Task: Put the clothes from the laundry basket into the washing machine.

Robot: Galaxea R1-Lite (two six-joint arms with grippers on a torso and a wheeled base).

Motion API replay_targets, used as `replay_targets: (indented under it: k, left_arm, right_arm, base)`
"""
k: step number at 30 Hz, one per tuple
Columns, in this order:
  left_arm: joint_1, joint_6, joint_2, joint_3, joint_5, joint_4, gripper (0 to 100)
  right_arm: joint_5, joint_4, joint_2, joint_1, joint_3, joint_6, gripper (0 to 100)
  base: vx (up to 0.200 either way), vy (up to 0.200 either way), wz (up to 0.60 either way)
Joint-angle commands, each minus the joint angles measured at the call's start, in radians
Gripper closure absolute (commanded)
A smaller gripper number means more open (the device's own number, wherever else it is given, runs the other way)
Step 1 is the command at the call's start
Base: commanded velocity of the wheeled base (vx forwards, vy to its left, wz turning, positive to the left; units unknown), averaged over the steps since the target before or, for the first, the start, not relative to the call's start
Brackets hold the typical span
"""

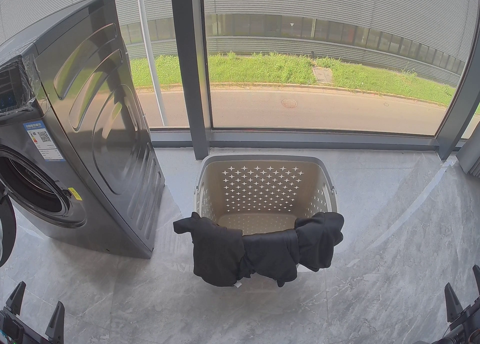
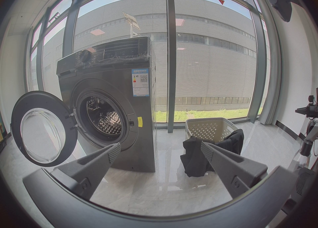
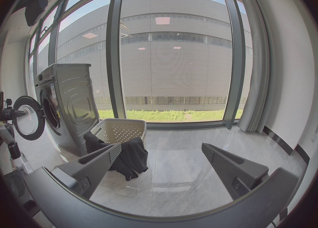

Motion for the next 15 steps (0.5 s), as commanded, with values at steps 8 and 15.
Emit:
replay_targets:
  k: [8, 15]
  left_arm:
    - [0.0, 0.0, -0.018, 0.016, 0.0, -0.001, 0]
    - [0.0, -0.002, -0.018, 0.016, 0.0, -0.001, 0]
  right_arm:
    - [0.01, -0.016, -0.016, -0.002, 0.018, -0.013, 0]
    - [0.065, 0.062, 0.119, 0.036, -0.37, 0.002, 0]
  base:
    - [0.0, 0.0, 0.0]
    - [0.029, 0.0, 0.0]
